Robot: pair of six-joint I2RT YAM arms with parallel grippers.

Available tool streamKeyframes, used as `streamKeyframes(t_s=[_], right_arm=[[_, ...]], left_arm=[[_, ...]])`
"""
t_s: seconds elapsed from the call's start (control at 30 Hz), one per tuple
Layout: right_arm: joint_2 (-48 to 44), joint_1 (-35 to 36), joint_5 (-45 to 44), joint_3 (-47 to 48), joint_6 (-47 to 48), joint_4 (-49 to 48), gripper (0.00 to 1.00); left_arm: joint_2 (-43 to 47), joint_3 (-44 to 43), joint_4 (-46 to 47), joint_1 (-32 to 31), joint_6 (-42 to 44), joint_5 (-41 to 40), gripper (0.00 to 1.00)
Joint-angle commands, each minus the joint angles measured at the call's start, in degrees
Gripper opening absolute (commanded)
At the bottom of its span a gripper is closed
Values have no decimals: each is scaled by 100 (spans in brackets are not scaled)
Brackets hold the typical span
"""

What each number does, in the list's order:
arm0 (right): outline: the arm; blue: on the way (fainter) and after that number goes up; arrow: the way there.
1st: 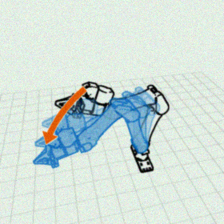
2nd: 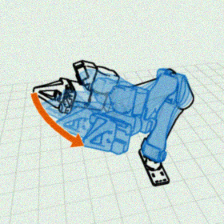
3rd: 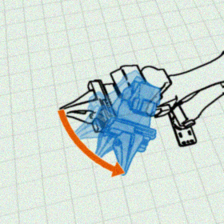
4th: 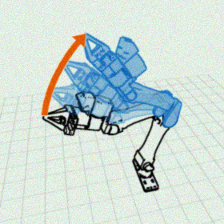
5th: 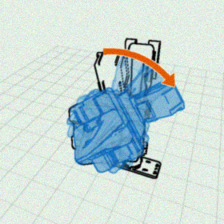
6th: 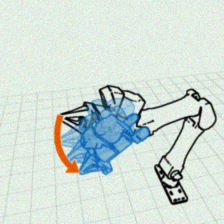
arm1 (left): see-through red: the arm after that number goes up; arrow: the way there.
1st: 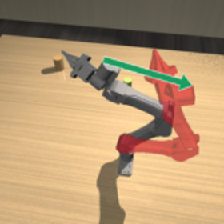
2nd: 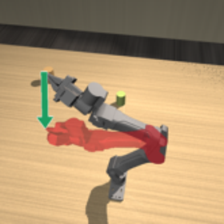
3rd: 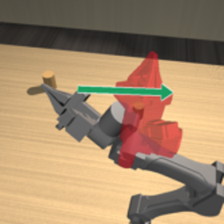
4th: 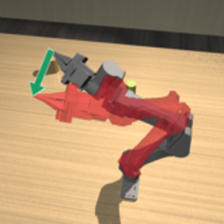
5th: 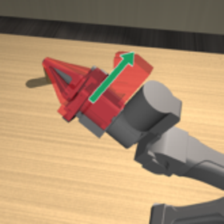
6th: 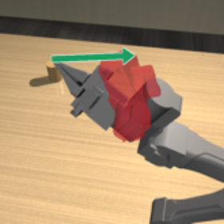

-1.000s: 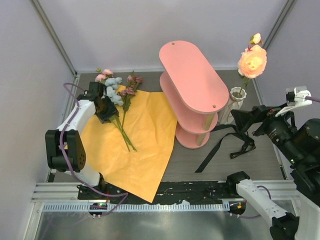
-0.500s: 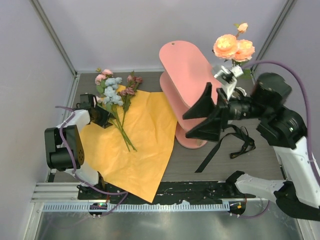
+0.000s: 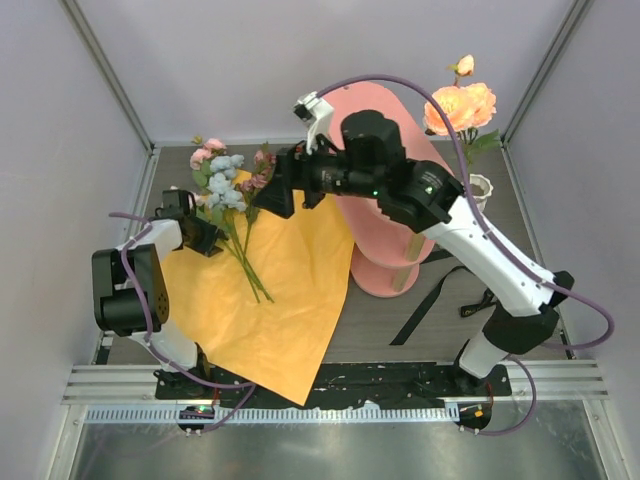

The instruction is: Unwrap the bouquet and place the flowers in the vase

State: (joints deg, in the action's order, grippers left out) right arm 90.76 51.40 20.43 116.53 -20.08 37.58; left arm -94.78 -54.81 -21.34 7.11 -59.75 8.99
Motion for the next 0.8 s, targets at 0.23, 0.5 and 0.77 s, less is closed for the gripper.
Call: streamKeyframes(t_s=[0.23,0.5,0.77], right_arm=[[1075,1197,-4450,1399,864,619,80],[935,1417,-4688,802,1128,364,81],[803,1408,-4961,519,1770,592,81]], left_arm=[[-330,163,306,-96,16,-372,32],[248,242,386,-123,130,-617,0],[2050,225,-97,-123,701,-1003,0]])
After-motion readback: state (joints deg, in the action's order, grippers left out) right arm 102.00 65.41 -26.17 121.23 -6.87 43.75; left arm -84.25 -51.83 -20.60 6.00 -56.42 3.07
